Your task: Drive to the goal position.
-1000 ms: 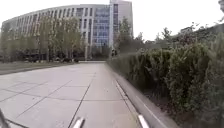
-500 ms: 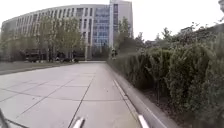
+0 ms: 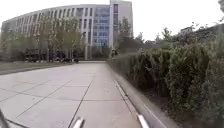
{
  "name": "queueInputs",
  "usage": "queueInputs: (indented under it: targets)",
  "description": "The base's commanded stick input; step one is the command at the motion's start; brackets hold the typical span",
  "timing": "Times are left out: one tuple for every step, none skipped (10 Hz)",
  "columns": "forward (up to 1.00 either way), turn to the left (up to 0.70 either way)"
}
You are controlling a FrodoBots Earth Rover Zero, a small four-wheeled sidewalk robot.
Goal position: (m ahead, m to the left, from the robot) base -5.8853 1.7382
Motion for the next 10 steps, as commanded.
queueInputs:
  targets:
    - [0.00, 0.00]
    - [0.01, 0.00]
    - [0.03, 0.00]
    - [0.04, 0.00]
    - [0.04, 0.00]
    - [0.04, 0.00]
    - [0.04, 0.00]
    - [0.02, 0.00]
    - [0.01, 0.00]
    - [0.00, 0.00]
